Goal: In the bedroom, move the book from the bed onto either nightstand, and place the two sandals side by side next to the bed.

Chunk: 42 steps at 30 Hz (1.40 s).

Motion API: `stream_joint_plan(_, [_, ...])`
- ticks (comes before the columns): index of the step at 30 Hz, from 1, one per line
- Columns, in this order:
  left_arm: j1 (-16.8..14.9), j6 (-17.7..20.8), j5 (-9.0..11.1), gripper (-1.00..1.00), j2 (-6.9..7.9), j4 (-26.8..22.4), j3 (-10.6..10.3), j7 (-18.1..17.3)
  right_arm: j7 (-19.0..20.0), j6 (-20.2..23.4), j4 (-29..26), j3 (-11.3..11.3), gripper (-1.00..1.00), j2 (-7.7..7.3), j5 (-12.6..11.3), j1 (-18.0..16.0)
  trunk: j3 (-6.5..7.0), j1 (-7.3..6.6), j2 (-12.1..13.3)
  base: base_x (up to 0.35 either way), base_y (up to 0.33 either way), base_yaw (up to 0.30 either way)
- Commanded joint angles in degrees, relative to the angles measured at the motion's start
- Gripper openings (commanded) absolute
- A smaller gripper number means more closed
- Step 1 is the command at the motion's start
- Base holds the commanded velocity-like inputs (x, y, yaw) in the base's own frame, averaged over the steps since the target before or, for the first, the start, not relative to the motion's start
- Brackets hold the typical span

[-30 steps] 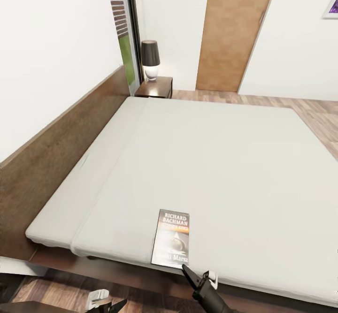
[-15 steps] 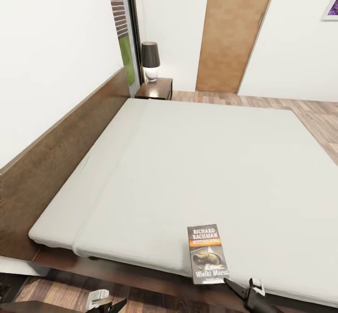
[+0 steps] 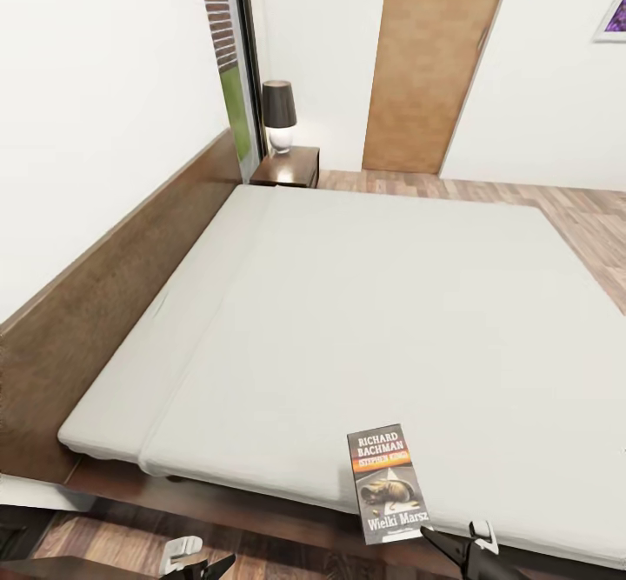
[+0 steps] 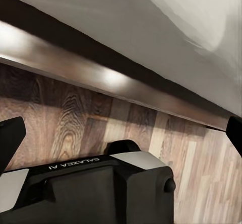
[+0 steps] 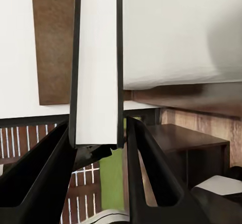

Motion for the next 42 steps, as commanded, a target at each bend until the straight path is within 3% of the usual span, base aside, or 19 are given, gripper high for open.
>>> stream_joint_plan(1, [-0.03, -0.50, 0.27, 1.00, 0.01, 0.05, -0.48, -0.09, 0.15, 0.60, 0.02, 0.31, -1.00, -0.03, -0.48, -0.03, 0.15, -0.22, 0.39, 0.000, 0.000, 0.000])
stream_joint_plan(37, [-0.03, -0.50, 0.25, 1.00, -0.36, 0.05, -0.47, -0.07, -0.22, 0.30, 0.11, 0.34, -1.00, -0.12, -0.56, -0.04, 6.72, -8.13, 14.83, 0.000, 0.000, 0.000])
stream_joint_plan(42, [-0.03, -0.50, 0.31, 1.00, -0.35, 0.05, -0.47, -0.07, -0.37, 0.19, 0.33, 0.34, -1.00, -0.12, -0.56, -0.03, 7.10, -8.13, 14.83, 0.000, 0.000, 0.000])
